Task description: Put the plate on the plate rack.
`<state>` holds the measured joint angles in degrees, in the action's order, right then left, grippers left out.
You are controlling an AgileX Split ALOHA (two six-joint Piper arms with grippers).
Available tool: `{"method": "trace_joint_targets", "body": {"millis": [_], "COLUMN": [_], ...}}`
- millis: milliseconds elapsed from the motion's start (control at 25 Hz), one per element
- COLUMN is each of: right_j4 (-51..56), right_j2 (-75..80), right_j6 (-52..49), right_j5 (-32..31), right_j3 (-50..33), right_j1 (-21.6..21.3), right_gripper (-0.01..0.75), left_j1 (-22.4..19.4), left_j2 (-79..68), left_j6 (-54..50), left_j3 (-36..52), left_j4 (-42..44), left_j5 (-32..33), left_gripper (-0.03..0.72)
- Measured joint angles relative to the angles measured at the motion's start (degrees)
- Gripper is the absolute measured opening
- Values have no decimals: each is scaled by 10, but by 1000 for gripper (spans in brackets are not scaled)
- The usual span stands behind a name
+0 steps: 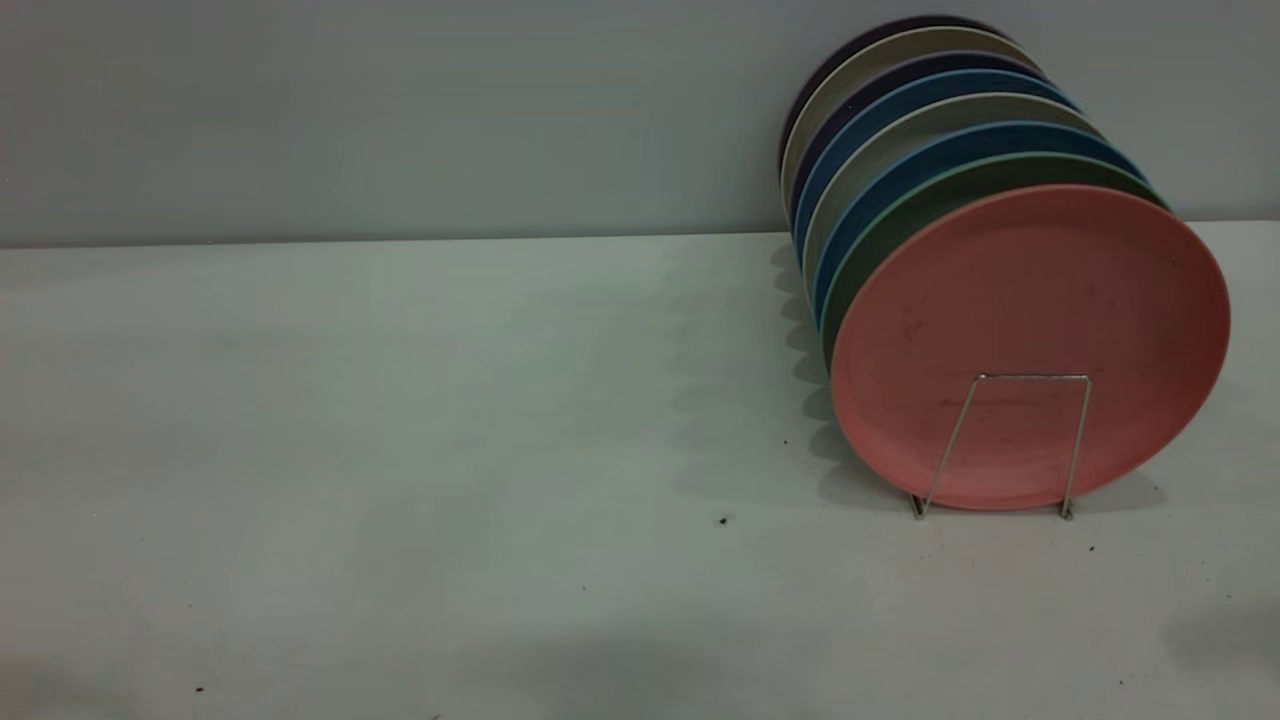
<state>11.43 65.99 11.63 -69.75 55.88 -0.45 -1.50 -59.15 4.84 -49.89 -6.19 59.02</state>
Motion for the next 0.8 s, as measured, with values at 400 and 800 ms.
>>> {"method": "trace_joint_targets", "body": {"millis": [400, 800], "right_j4": [16, 14], "right_j2": [-256, -459], "right_j6": [25, 63], "right_j5": [-13, -13], "right_j3": [-102, -198], "right_j1": [0, 0], "right_gripper": [276, 276], "left_j1": [0, 0], "left_j2": [205, 406], "left_j6": [0, -2], "left_j3": [43, 155], "left_j4": [-8, -17], "left_j5": [48, 75], "left_gripper": [445, 445]}}
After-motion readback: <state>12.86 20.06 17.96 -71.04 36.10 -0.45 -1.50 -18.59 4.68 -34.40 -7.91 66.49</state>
